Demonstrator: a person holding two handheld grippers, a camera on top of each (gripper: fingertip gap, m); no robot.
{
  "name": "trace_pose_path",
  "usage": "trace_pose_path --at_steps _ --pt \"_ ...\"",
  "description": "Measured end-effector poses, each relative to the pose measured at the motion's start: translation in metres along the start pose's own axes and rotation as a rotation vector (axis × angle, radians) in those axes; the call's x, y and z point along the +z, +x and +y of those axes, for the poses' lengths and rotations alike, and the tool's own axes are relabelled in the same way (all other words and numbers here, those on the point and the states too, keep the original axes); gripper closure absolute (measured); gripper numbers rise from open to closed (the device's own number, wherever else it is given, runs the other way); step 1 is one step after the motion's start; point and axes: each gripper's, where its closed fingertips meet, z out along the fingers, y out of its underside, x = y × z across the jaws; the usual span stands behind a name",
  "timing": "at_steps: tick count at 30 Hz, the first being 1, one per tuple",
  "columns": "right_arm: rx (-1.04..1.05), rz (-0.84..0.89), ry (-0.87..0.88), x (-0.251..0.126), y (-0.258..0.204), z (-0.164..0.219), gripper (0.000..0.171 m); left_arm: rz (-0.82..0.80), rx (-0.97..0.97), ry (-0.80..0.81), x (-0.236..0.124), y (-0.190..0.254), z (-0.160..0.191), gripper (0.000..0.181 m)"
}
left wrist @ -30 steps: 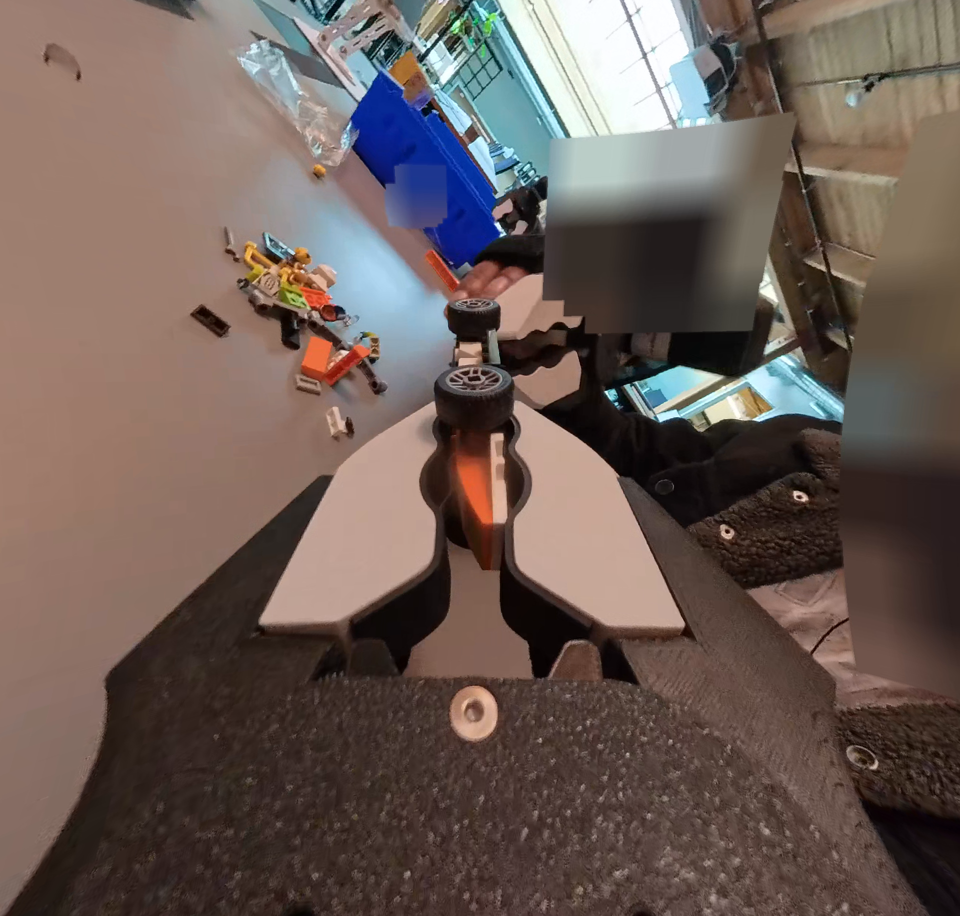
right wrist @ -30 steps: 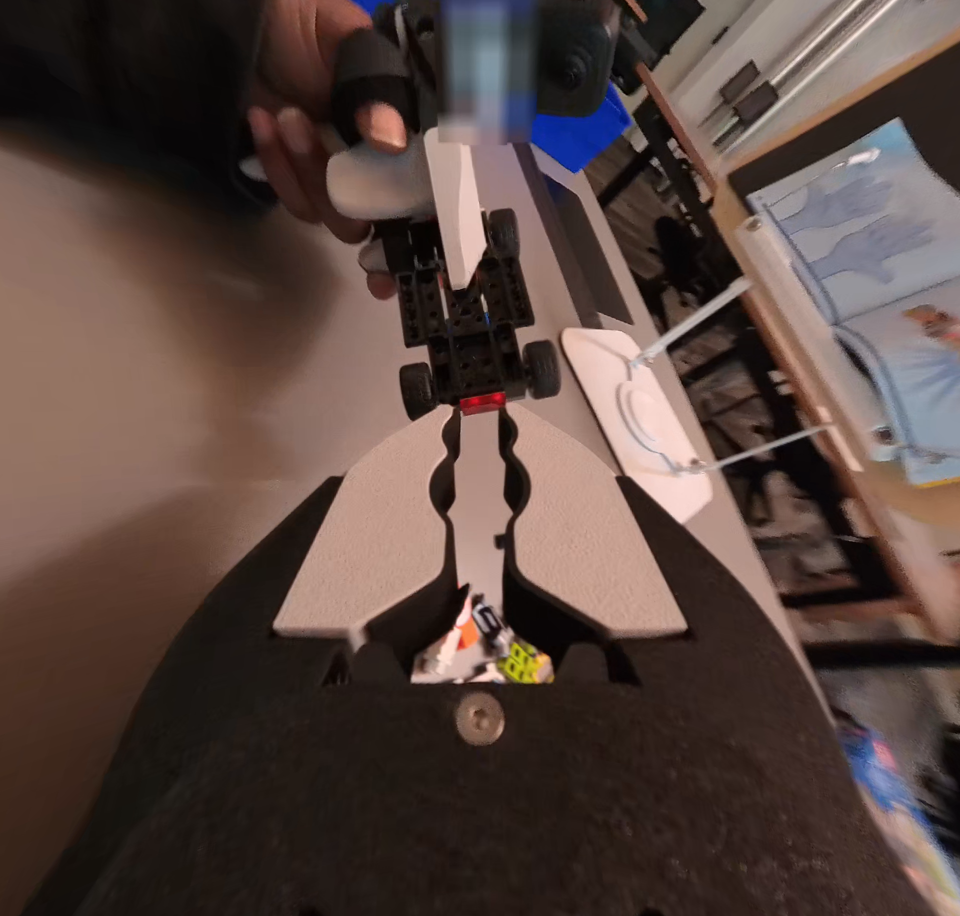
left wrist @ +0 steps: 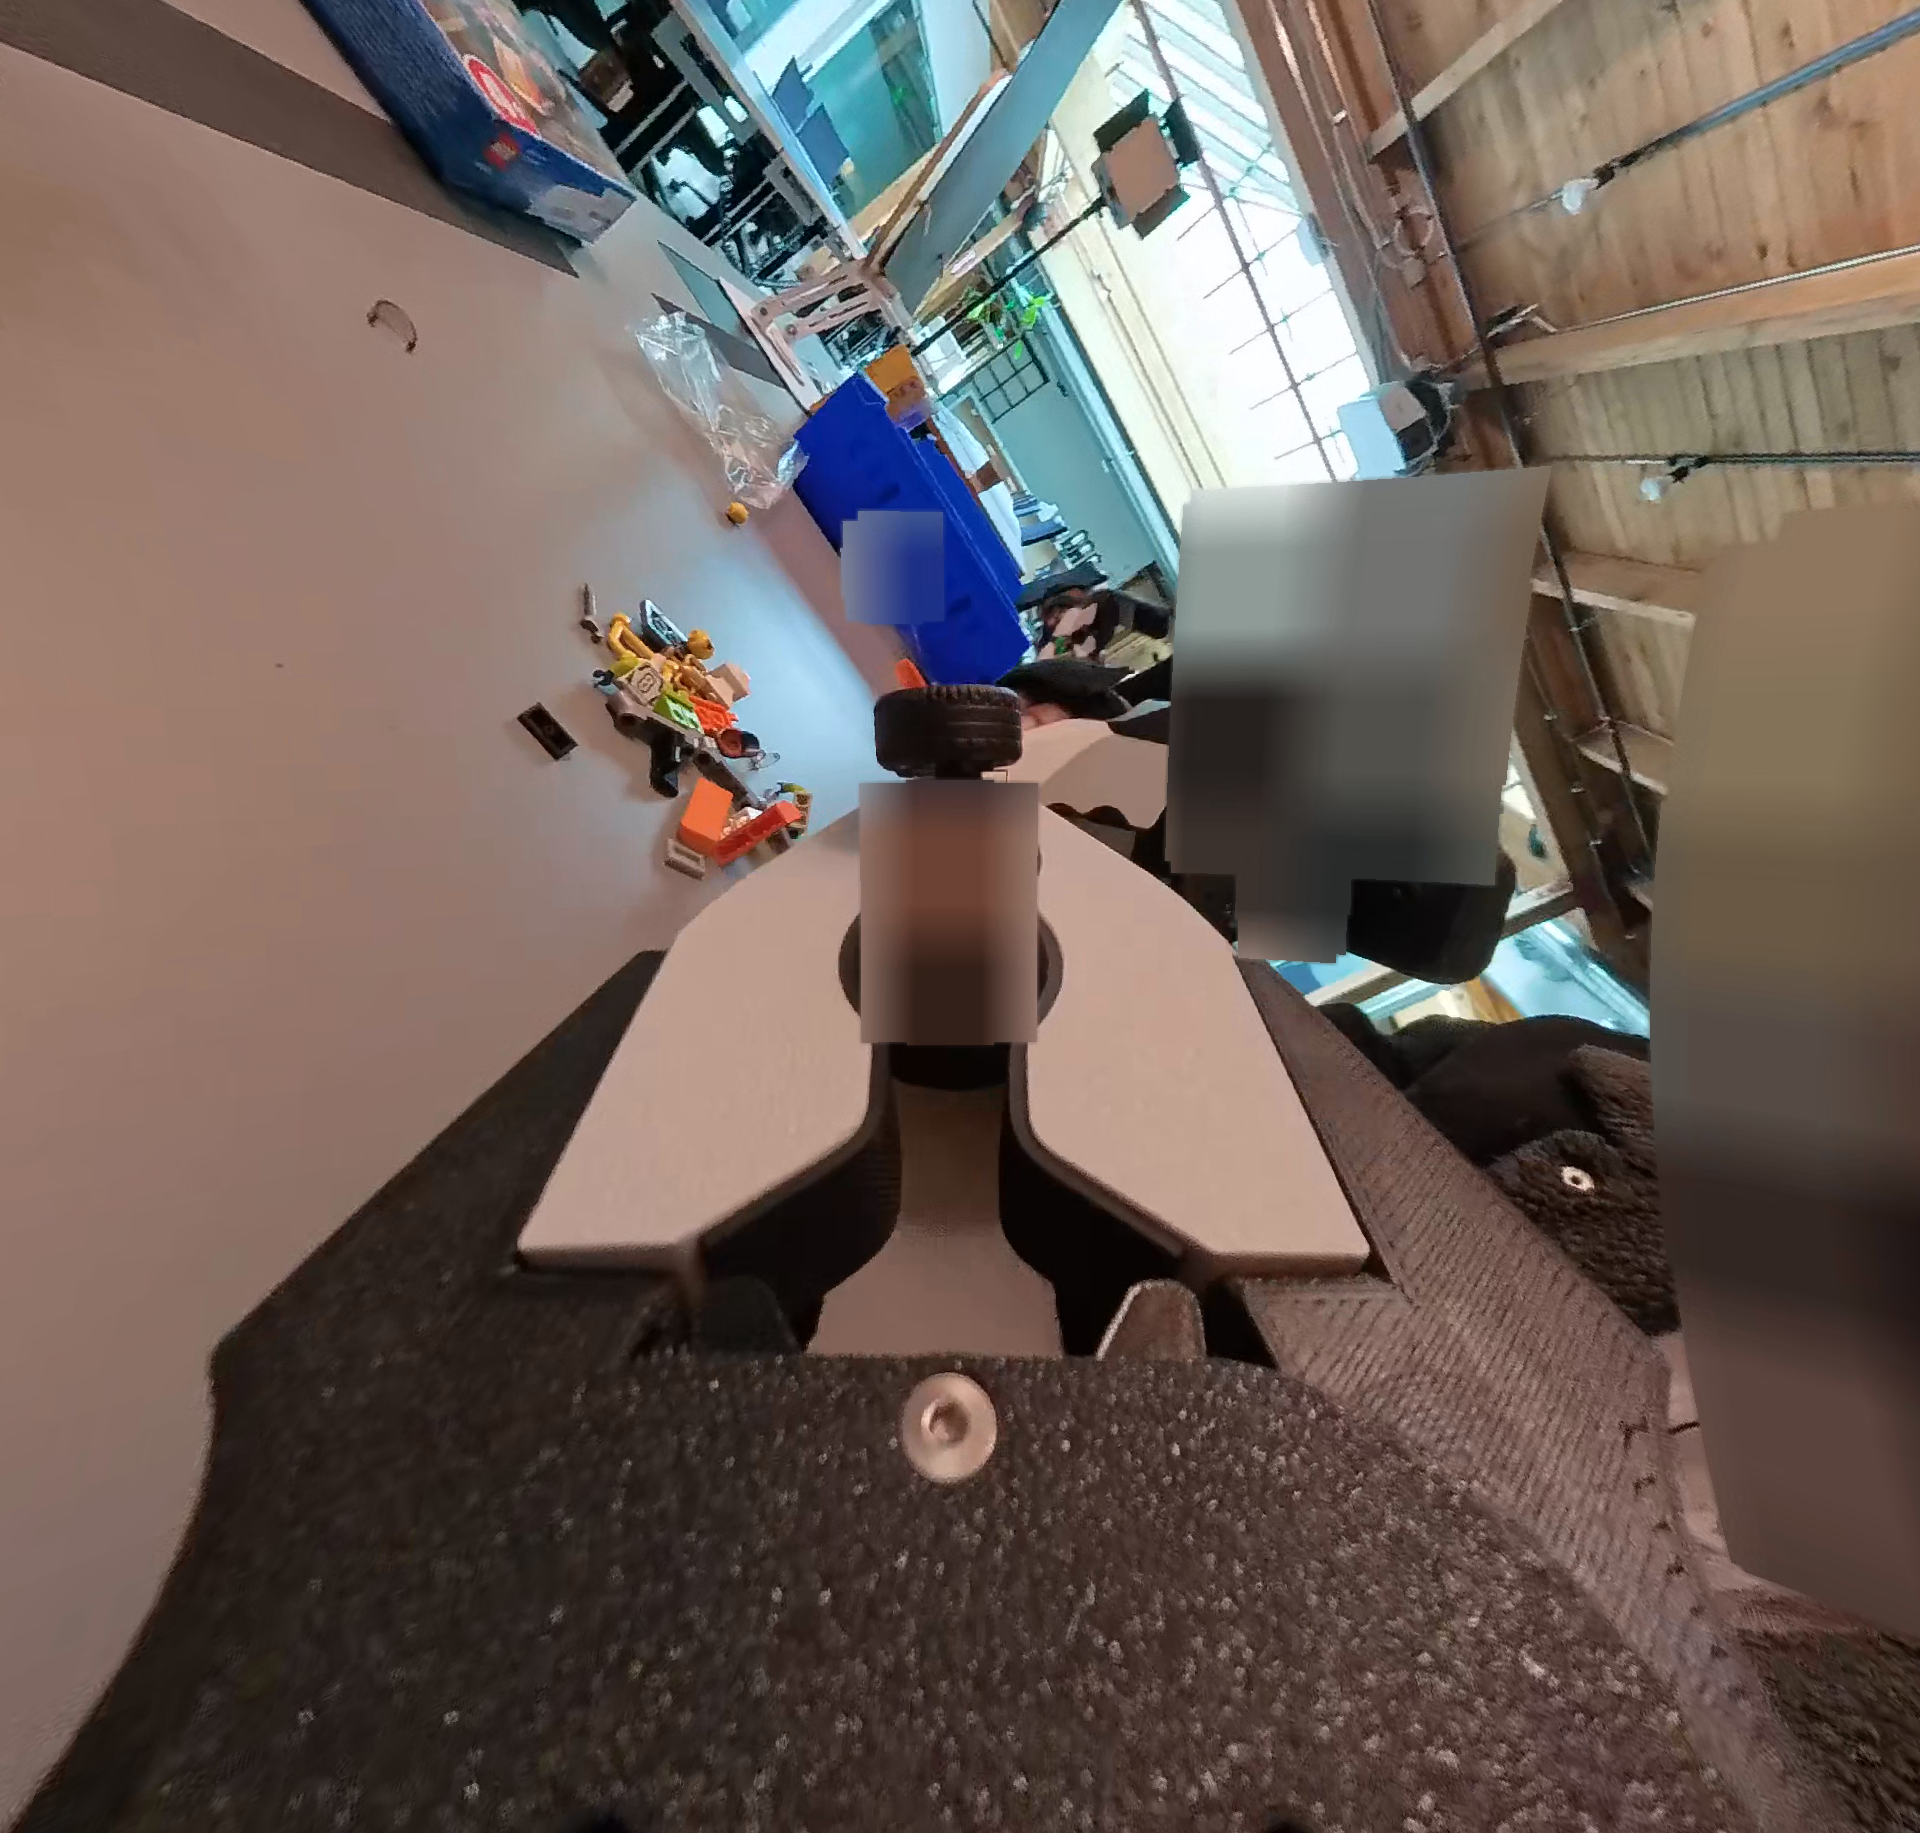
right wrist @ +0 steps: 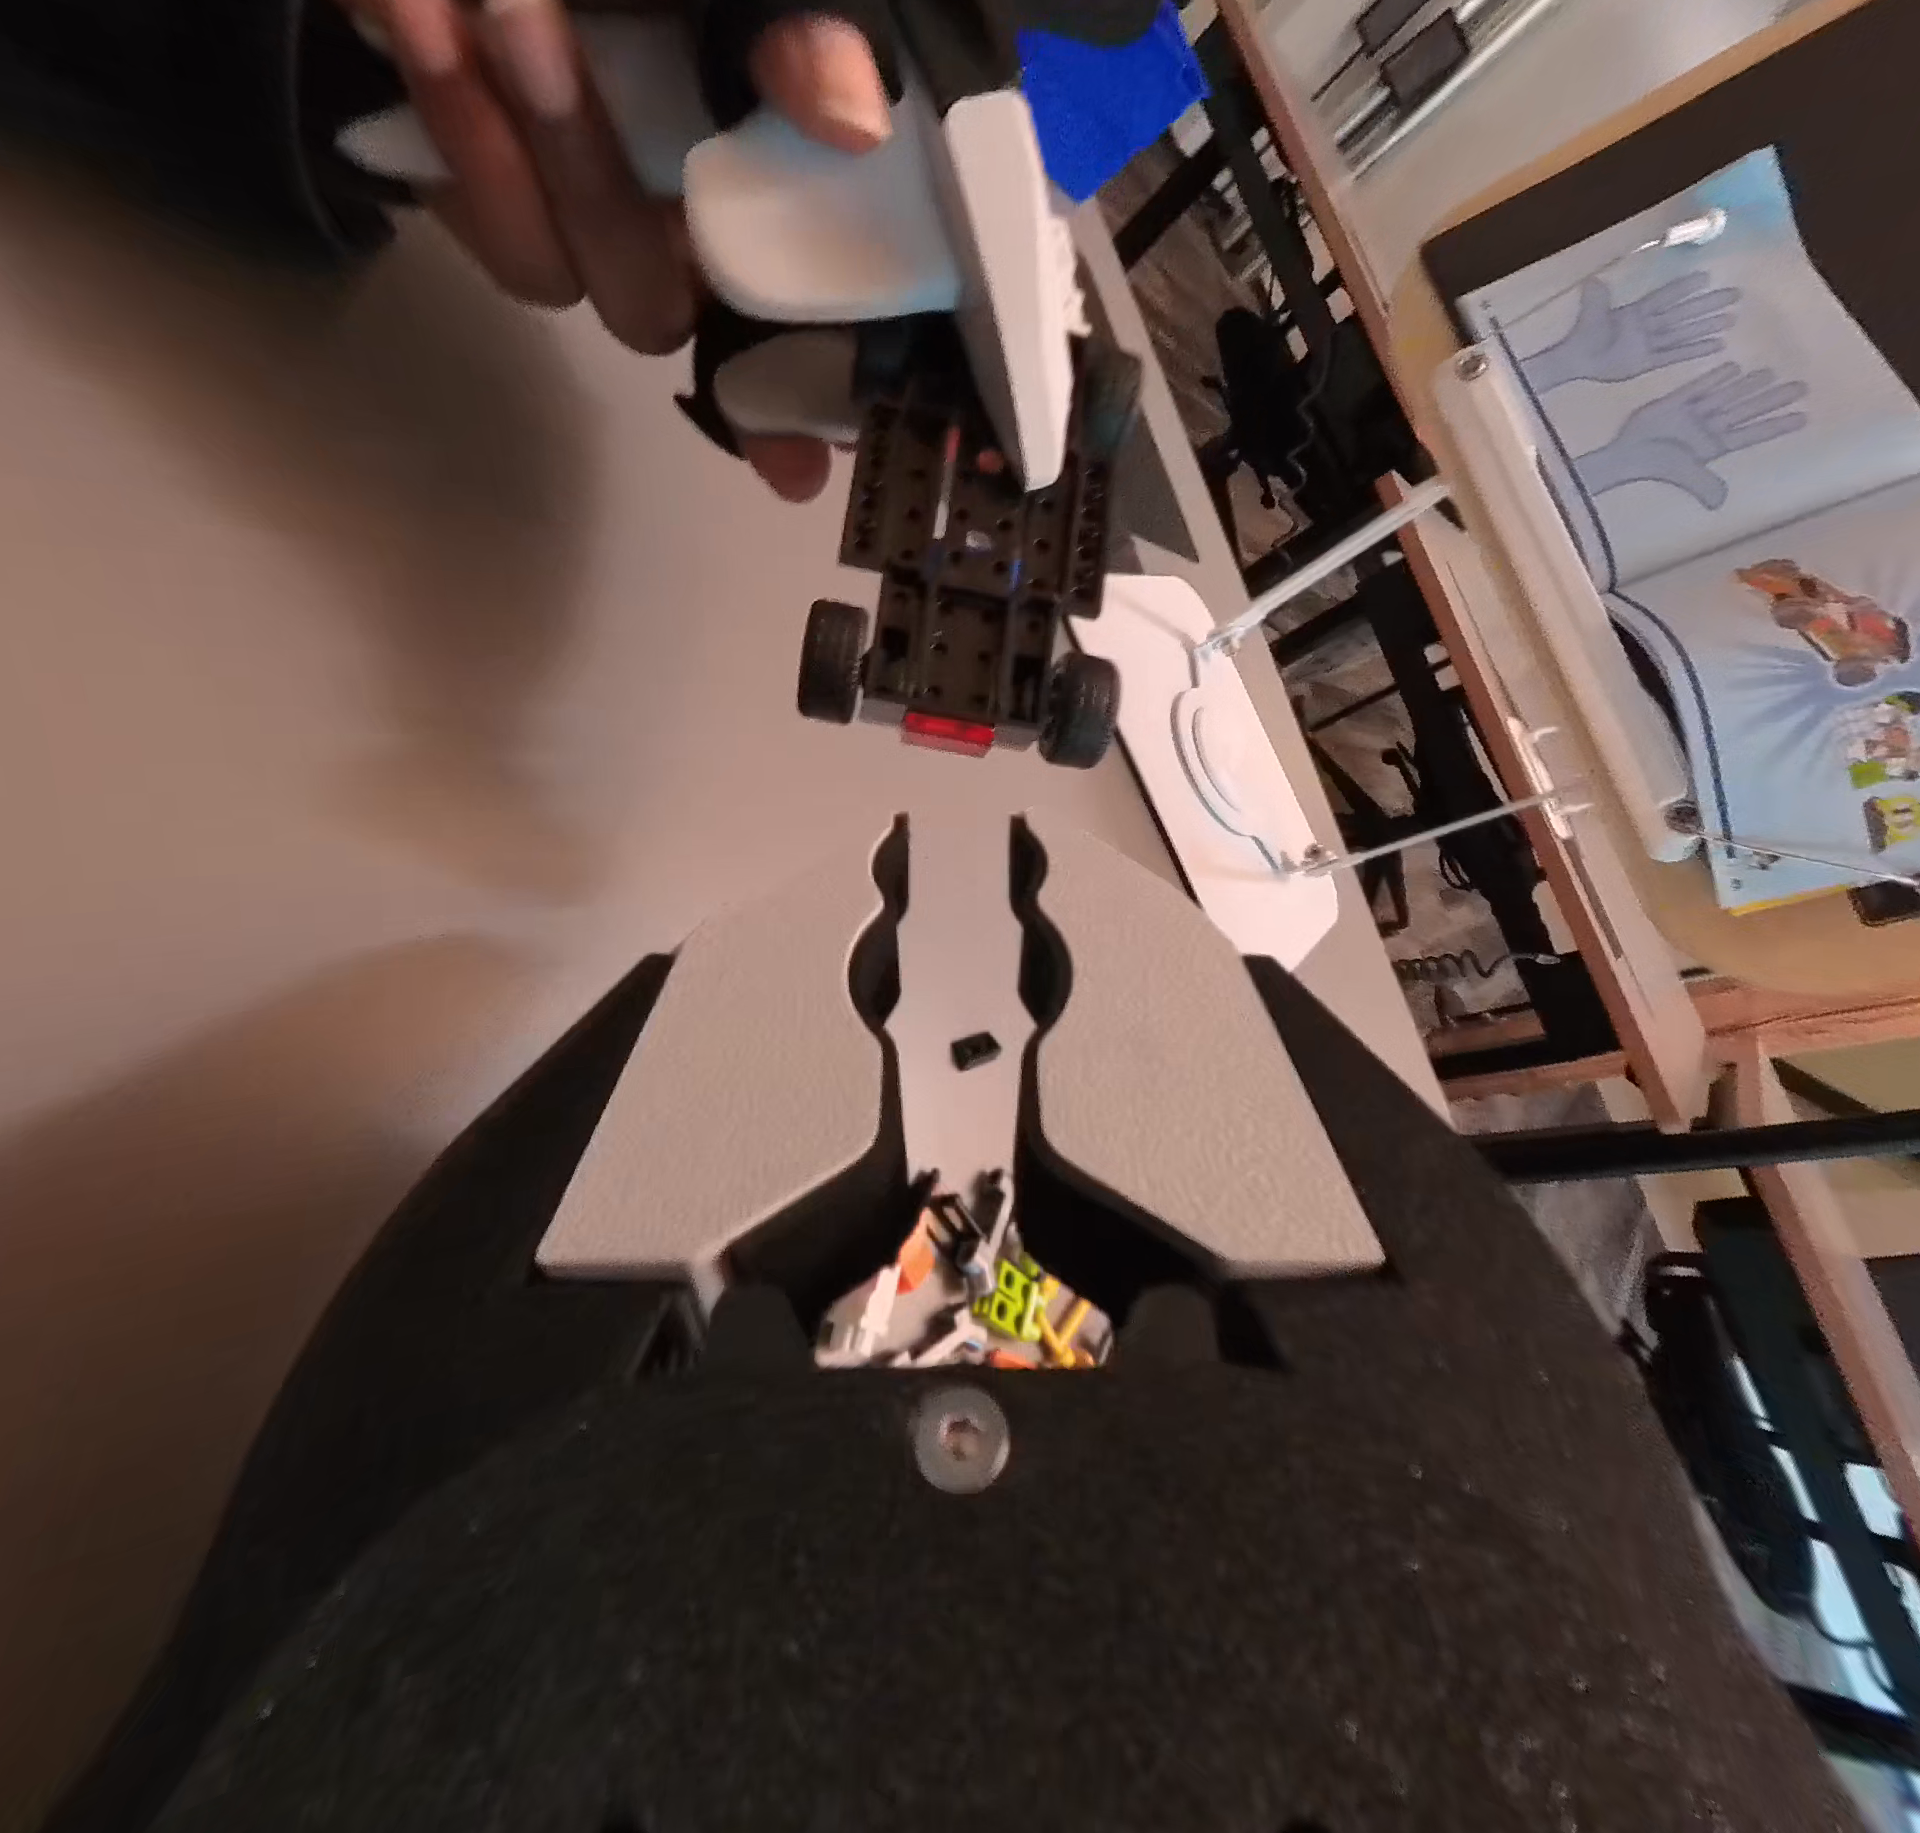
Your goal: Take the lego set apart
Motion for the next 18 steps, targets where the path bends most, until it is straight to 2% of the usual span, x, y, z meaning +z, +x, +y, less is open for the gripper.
trace_pose_path --at_steps 5,18 --pt "0.035 0.004 0.063 -0.0026 0.0006 -0.0106 0.154 0.041 -0.039 0.013 0.0034 0.0027 0.0009 0.164" --pt "0.074 -0.008 0.039 -0.004 0.0014 -0.0069 0.156 0.026 -0.008 -0.002 0.009 0.0043 0.005 0.163"
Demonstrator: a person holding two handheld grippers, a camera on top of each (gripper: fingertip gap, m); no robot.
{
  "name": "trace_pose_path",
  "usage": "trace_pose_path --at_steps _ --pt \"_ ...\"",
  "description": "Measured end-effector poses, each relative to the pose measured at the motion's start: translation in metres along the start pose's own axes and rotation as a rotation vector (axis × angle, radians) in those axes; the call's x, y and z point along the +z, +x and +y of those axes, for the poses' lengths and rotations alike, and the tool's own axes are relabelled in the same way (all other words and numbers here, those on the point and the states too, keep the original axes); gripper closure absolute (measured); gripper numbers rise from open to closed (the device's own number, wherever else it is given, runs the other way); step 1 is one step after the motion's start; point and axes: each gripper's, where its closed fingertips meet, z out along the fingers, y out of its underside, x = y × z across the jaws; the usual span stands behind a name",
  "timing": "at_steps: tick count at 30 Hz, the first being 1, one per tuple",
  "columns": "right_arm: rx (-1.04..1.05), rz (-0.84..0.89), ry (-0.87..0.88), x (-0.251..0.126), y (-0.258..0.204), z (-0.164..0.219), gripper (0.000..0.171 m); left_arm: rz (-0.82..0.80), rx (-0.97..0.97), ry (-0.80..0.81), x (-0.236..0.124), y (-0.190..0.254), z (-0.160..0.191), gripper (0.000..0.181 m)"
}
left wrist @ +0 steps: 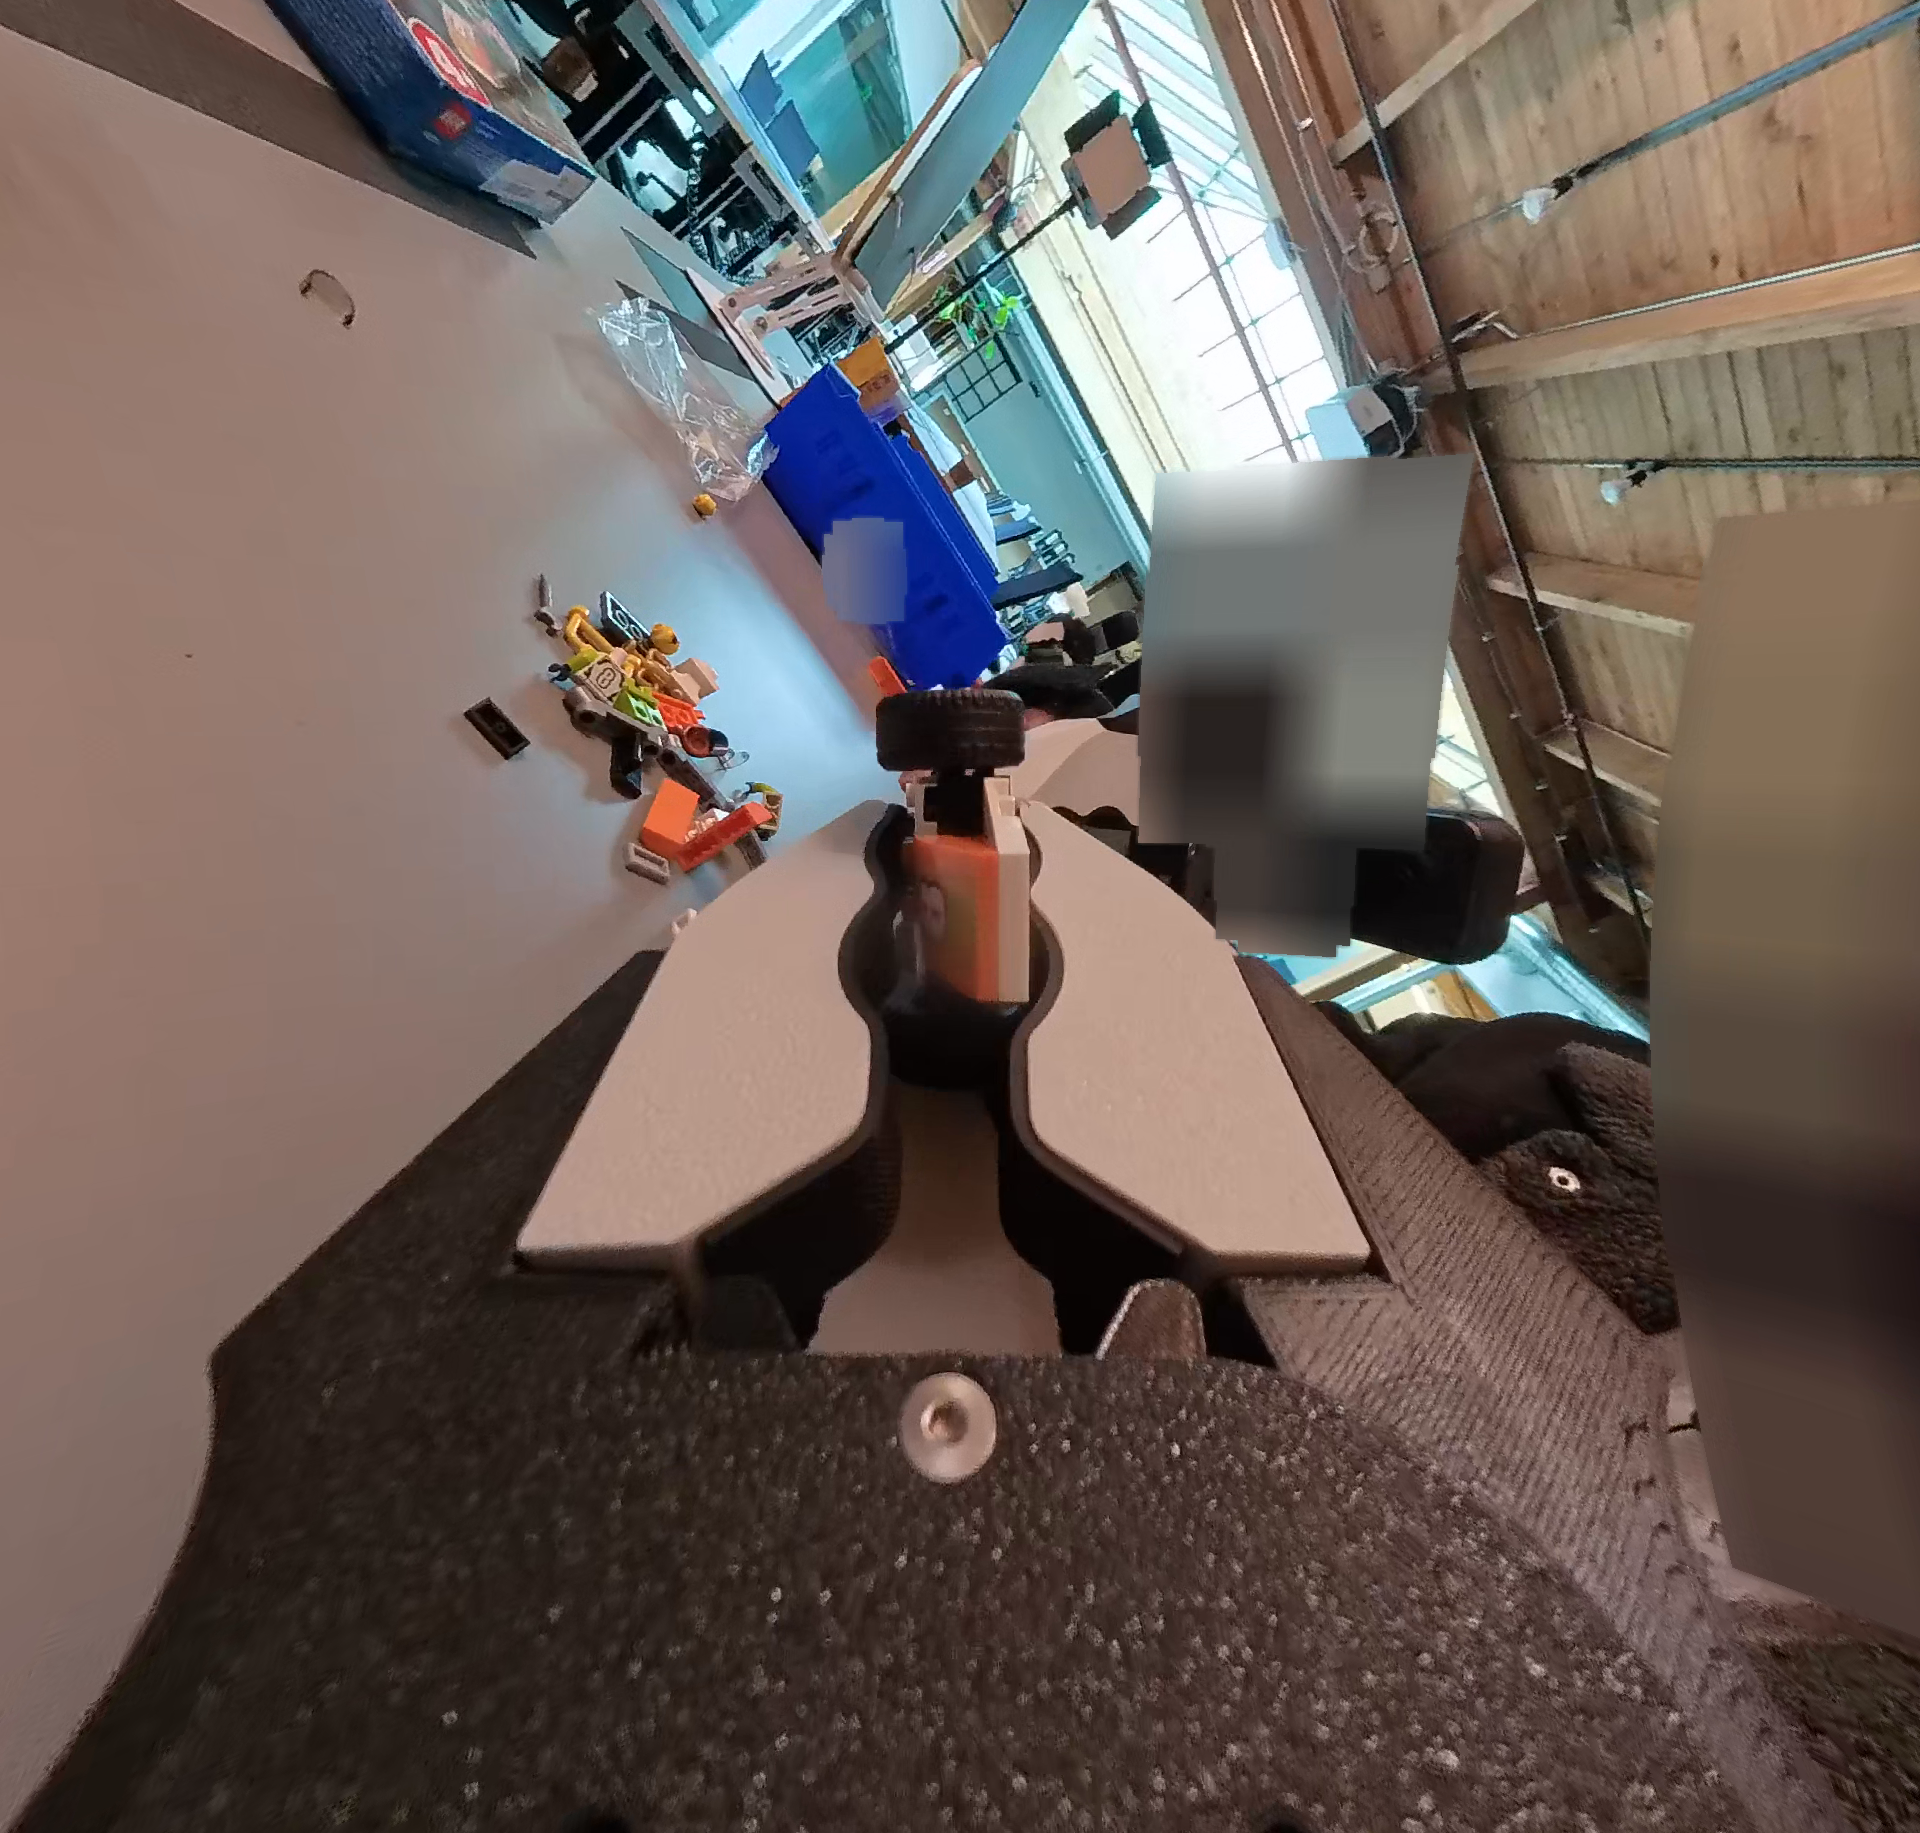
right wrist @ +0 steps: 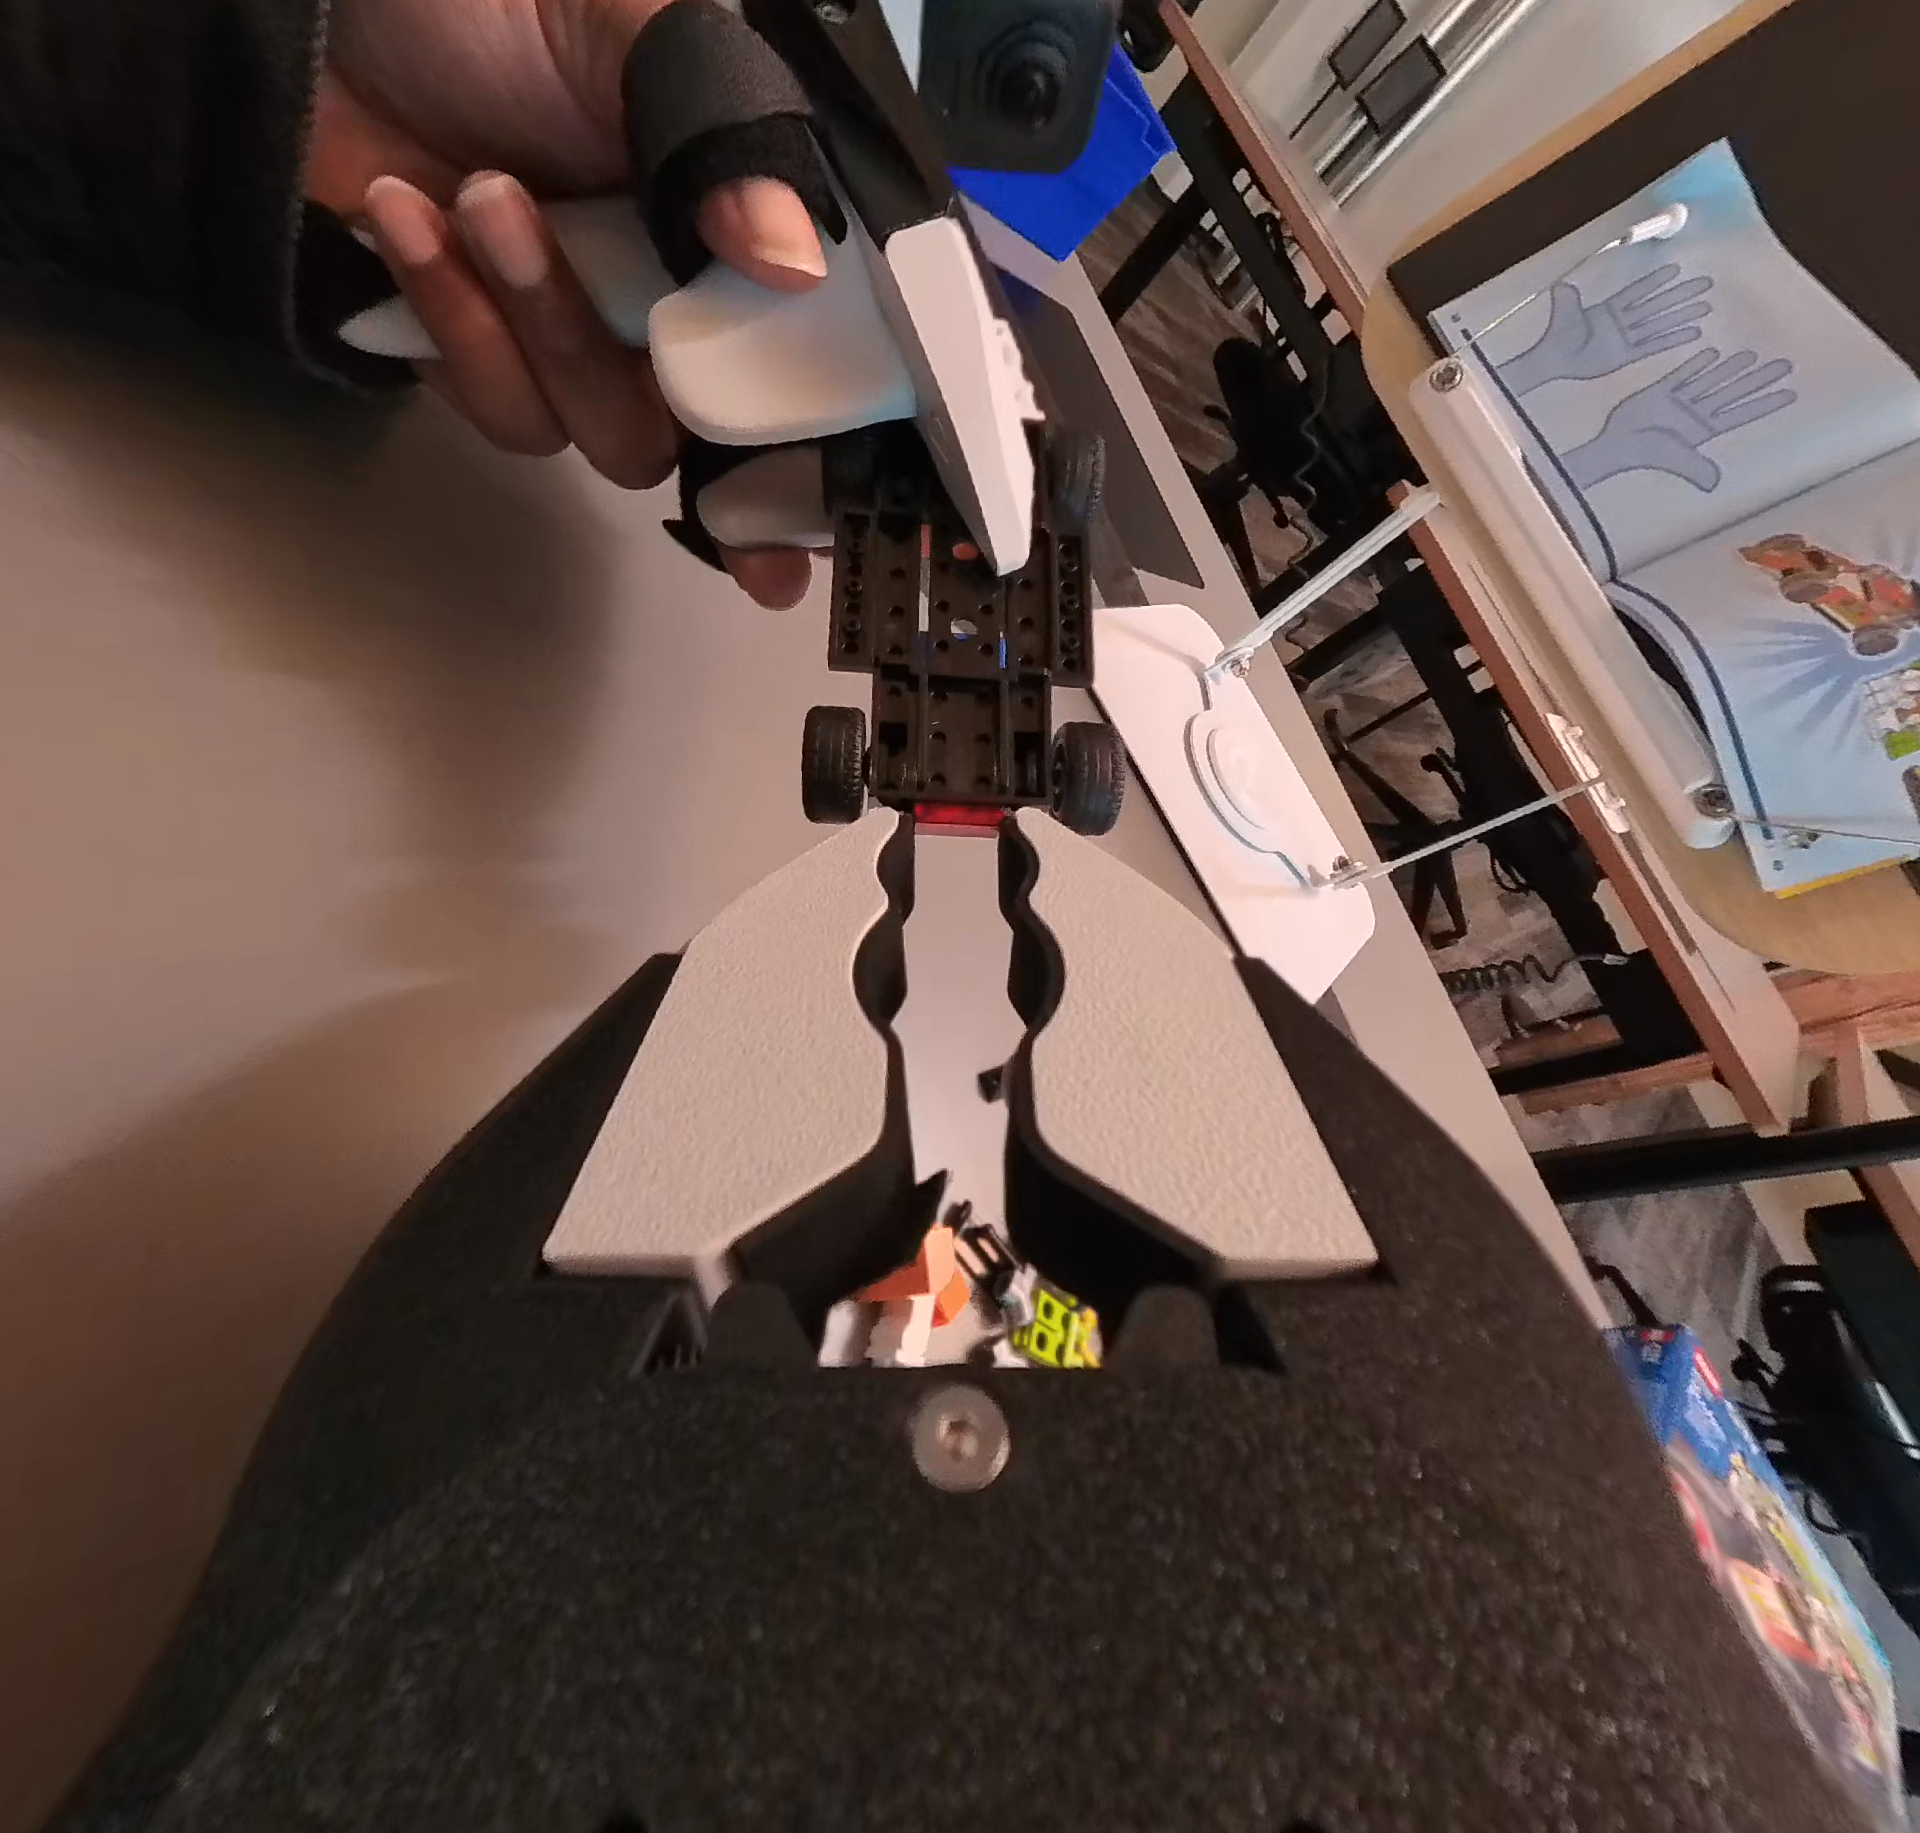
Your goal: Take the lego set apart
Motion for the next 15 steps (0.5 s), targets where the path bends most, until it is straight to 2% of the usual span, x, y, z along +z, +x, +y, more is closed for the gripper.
trace_pose_path --at_steps 8,9,10,12,15 --pt "-0.187 0.029 -0.031 -0.004 -0.009 0.001 0.158 -0.014 0.003 -0.002 0.0 -0.001 0.0 0.164" --pt "-0.212 0.036 -0.039 -0.003 -0.013 0.003 0.171 -0.004 -0.005 0.021 -0.002 0.0 -0.004 0.164" --pt "-0.232 0.024 -0.036 -0.002 -0.016 0.004 0.171 0.018 -0.022 0.068 -0.007 0.002 -0.013 0.164" --pt "-0.228 0.002 -0.027 0.0 -0.02 0.002 0.171 -0.022 0.024 0.083 -0.017 0.0 -0.019 0.164" --pt "-0.166 0.04 -0.006 0.003 -0.01 -0.001 0.171 0.019 0.006 0.101 -0.02 0.006 -0.023 0.164"
